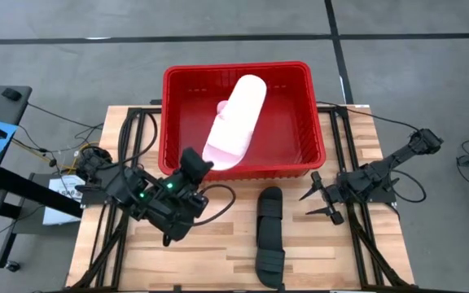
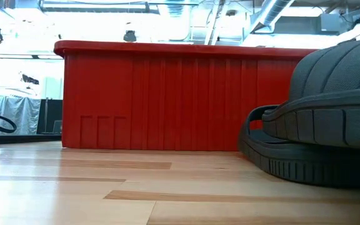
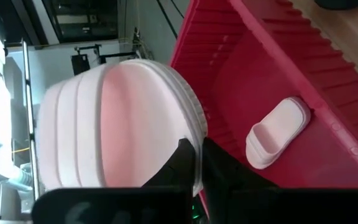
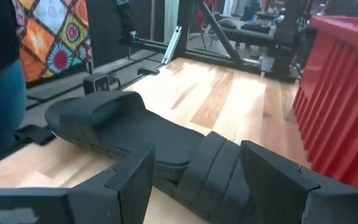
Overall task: Pick and place slides into bin
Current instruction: Put the pink slipper in the red bin
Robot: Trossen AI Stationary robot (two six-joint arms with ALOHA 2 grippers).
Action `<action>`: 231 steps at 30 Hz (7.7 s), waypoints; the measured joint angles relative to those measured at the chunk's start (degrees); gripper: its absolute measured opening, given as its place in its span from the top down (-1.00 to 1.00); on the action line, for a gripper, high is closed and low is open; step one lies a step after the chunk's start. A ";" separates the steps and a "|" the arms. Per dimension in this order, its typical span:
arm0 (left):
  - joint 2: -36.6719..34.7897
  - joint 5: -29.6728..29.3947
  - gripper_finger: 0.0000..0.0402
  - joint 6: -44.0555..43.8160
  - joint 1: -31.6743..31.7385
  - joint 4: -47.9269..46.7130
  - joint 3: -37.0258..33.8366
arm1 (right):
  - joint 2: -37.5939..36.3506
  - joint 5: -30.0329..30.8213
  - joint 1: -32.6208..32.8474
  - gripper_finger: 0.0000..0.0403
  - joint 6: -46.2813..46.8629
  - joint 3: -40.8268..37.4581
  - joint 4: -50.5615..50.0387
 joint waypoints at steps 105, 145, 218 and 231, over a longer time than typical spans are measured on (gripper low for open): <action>0.11 18.45 1.00 0.25 -5.55 -0.79 -0.04 | 57.23 57.38 -2.47 0.18 -64.38 89.76 -22.27; 0.11 15.00 1.00 -2.14 -9.42 -0.80 -0.04 | 75.97 -3.24 -25.66 0.18 -30.13 130.75 -76.12; 0.11 14.74 1.00 -0.02 -9.75 -0.81 -0.31 | 80.98 -62.85 -48.40 -0.09 6.87 120.32 -85.24; 0.11 12.84 1.00 0.00 -9.62 -0.79 -0.31 | 81.42 -61.26 -48.73 -0.06 5.38 120.37 -88.73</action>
